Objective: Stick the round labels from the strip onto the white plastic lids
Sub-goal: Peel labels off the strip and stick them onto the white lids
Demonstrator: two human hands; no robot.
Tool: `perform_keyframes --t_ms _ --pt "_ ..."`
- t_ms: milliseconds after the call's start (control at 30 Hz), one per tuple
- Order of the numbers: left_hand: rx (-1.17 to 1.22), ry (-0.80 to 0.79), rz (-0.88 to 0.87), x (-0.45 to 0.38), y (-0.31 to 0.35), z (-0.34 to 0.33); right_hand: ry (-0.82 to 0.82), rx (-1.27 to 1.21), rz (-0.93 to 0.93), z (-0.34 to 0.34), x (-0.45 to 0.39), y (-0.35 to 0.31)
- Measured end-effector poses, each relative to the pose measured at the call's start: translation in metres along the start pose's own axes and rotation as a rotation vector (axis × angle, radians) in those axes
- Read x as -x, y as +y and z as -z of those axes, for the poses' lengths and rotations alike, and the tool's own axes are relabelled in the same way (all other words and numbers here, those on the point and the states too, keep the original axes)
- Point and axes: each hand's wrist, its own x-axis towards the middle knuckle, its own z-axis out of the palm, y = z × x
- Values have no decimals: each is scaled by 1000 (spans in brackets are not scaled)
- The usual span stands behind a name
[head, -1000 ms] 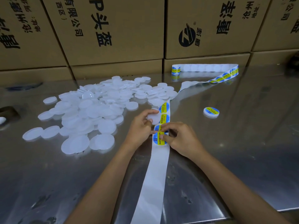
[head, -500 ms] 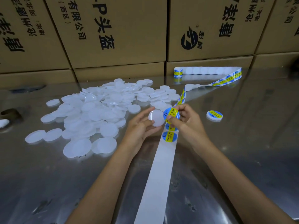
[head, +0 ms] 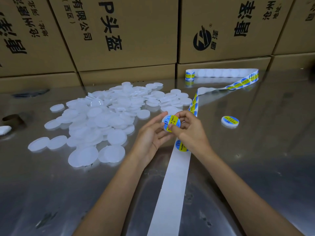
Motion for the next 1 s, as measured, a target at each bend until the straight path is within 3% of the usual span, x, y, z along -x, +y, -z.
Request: perform_keyframes --t_ms 267,433,767,1000 --pt "-31 -10 -3 1 0 -2 33 33 58 -1 -1 6" --pt "-48 0 -11 3 0 -4 77 175 83 0 -2 14" --pt "229 -94 35 8 3 -6 92 299 85 6 2 17" --pt "25 -128 -20 5 1 -3 135 297 145 12 3 14"
